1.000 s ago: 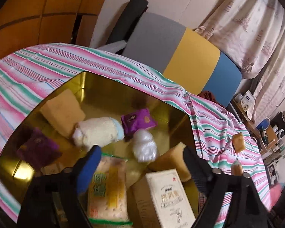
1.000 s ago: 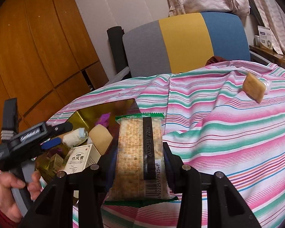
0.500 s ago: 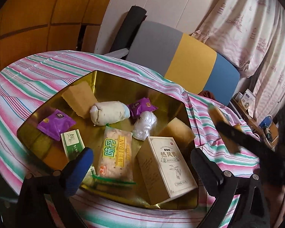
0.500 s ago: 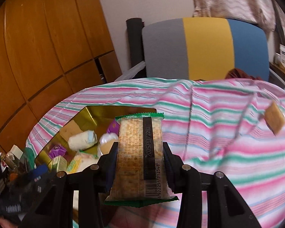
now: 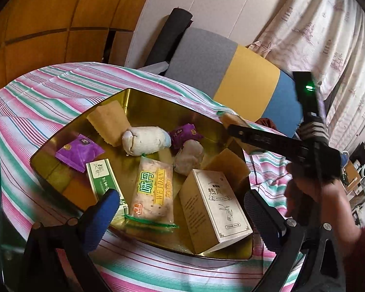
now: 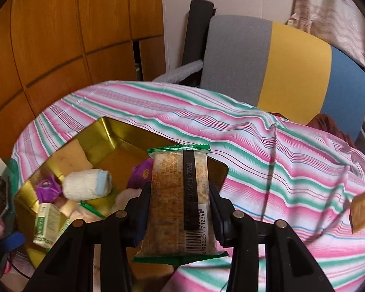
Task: Organize objects
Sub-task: 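Lower the cracker packet into the gold tin and open the right tool, then move the right tool to the second plastic-wrapped bundle and grasp it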
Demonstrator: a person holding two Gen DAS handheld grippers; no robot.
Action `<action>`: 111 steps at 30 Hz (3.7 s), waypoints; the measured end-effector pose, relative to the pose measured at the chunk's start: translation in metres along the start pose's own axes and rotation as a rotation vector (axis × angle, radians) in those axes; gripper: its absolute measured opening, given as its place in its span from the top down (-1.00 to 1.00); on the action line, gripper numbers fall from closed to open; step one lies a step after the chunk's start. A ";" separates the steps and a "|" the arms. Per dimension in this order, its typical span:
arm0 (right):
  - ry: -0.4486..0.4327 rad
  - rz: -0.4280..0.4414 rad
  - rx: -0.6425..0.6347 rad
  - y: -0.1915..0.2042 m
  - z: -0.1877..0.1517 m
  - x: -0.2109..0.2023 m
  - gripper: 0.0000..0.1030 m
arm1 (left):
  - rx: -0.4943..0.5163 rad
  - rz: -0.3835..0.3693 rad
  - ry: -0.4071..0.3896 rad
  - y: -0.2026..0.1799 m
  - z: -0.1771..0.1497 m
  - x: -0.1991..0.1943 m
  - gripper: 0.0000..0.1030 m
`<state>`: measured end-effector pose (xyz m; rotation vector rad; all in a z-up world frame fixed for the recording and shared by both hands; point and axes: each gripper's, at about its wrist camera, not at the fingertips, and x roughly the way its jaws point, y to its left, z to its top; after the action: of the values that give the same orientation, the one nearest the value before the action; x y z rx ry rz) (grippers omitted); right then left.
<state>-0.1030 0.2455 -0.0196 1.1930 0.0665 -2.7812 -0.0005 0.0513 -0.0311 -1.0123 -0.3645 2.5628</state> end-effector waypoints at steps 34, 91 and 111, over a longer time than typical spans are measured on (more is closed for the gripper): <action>0.051 0.081 0.002 0.020 0.004 0.006 0.08 | -0.020 0.018 -0.017 -0.001 -0.001 -0.010 -1.00; -0.063 -0.129 0.645 -0.384 -0.109 -0.051 0.02 | 0.363 -0.175 0.146 -0.159 -0.051 0.019 -1.00; -0.038 -0.401 0.736 -0.412 -0.112 -0.051 -0.32 | 0.318 -0.161 0.180 -0.163 -0.050 0.031 -1.00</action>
<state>-0.0380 0.6688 -0.0625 1.3688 -0.8863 -3.3000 0.0513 0.2160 -0.0260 -1.0358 0.0115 2.2714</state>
